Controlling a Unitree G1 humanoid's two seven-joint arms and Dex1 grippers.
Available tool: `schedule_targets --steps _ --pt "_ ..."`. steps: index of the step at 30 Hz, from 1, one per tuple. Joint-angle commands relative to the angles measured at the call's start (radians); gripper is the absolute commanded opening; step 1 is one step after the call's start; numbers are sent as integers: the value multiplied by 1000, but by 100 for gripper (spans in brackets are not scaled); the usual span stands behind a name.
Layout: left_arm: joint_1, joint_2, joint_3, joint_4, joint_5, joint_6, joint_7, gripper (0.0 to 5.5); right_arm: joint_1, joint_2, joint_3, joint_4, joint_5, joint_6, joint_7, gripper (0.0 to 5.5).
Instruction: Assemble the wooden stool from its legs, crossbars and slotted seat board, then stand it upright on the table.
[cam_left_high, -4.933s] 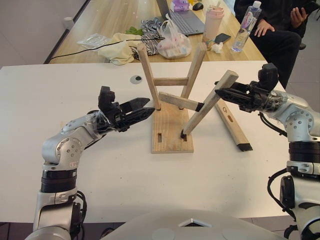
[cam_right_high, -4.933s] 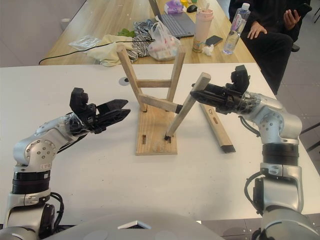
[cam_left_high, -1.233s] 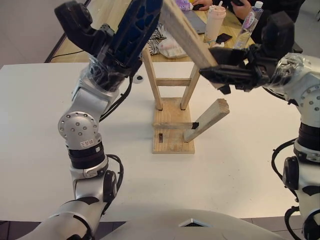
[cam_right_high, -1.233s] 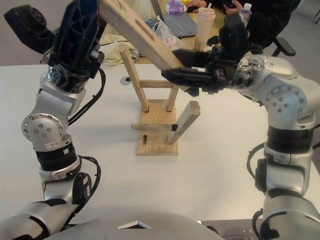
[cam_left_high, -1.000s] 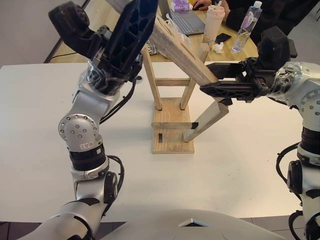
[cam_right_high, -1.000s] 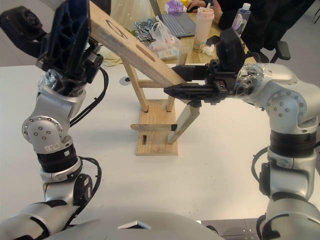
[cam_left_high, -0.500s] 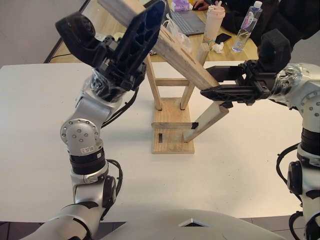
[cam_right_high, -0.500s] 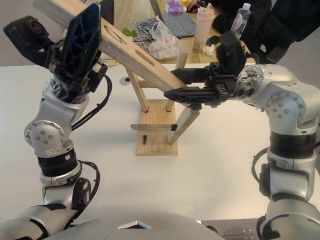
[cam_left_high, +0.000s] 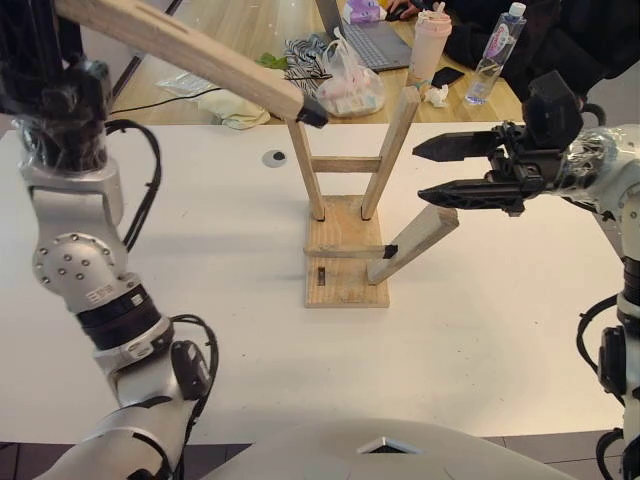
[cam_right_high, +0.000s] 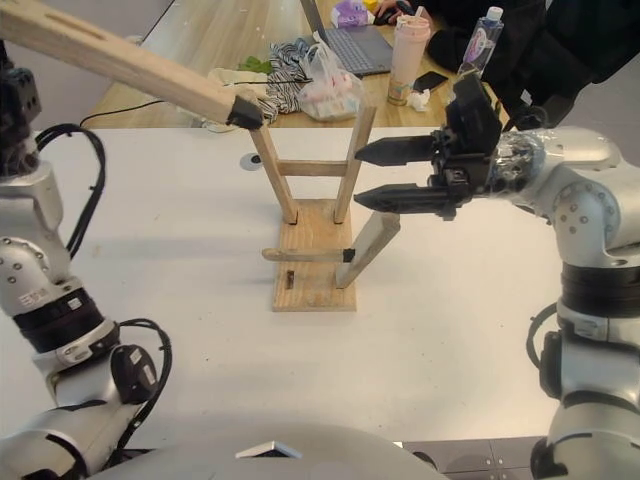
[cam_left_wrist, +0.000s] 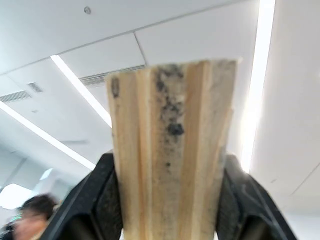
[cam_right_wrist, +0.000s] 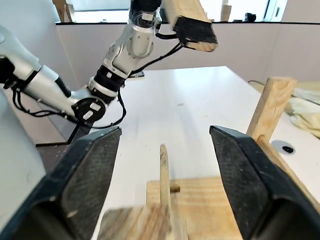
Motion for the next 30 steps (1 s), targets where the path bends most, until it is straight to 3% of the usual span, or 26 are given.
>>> schedule_targets --steps 1,3,10,19,24,30 --pt "135 39 -64 86 185 -4 -81 203 87 -33 31 -46 -30 -21 26 324" --pt "173 35 -95 122 245 -10 -123 203 123 -33 53 -59 -60 -40 26 324" --pt "196 13 -199 234 367 -1 -240 203 147 1 89 -23 -131 -94 10 233" --pt "228 3 -321 338 518 -15 -345 203 151 15 99 -12 -126 -109 -5 222" --pt "251 131 -376 360 618 -15 -454 201 173 14 104 -28 -125 -114 -14 222" --pt "219 425 -541 261 765 13 -671 201 191 15 112 -44 -117 -118 -22 222"
